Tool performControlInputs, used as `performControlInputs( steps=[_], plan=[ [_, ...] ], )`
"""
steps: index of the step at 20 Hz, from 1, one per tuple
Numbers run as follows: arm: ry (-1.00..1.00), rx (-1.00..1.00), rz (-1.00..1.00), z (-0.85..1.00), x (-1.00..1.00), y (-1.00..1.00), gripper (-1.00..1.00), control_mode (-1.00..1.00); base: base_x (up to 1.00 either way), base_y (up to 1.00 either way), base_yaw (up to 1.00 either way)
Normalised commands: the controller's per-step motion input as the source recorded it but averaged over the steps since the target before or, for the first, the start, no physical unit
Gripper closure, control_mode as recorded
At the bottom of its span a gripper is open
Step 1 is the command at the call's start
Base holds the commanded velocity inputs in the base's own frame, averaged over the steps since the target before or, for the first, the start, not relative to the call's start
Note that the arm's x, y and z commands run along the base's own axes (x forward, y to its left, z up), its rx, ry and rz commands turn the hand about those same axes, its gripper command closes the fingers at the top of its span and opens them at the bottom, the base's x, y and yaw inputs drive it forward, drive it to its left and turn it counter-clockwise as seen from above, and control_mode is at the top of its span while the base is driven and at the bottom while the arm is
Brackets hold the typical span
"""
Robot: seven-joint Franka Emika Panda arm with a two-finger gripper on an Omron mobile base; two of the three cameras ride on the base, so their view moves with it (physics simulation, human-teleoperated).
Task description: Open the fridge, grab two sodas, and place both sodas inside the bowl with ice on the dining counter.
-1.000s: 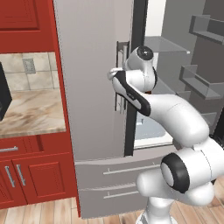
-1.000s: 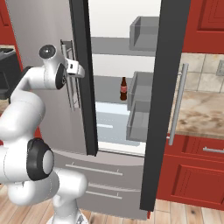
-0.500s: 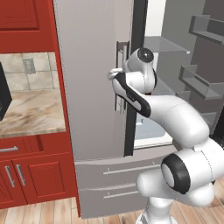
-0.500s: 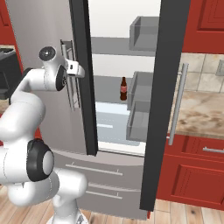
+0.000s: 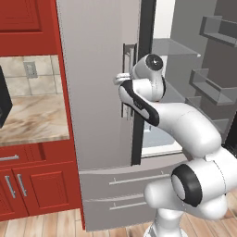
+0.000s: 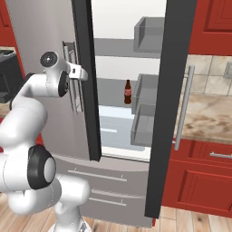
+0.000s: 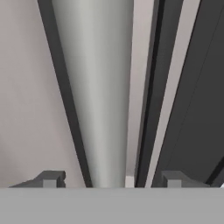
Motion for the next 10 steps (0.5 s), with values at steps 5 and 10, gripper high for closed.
performControlInputs(
  steps=[5,10],
  plan=[
    [0.0,0.05,0.01,-0.21,0.32,0.22,1.0,-1.0,0.0,0.0,0.0],
    [0.0,0.07,0.04,-0.08,0.1,0.34,1.0,-1.0,0.0,0.0,0.0]
  ],
)
